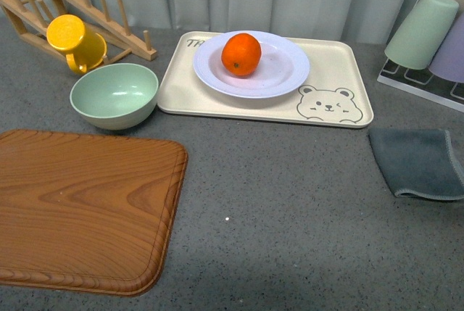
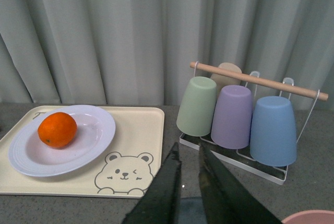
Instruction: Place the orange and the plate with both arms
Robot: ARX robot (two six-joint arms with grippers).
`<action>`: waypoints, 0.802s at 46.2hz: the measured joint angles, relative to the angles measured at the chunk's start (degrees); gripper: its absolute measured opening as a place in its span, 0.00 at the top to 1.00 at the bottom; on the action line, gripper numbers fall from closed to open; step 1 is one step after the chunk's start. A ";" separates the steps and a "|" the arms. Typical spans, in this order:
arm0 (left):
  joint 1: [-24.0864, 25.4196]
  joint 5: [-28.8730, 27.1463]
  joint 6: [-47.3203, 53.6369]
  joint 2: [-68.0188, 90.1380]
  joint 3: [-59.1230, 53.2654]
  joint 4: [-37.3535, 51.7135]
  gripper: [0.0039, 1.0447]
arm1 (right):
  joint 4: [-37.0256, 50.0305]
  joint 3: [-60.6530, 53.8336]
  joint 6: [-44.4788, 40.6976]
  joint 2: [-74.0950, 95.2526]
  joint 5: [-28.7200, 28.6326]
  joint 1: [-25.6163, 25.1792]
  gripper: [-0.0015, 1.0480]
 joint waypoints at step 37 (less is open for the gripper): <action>0.00 0.04 0.00 0.00 0.00 0.00 0.06 | -32.04 -10.16 -0.39 -43.28 -4.31 -4.26 0.99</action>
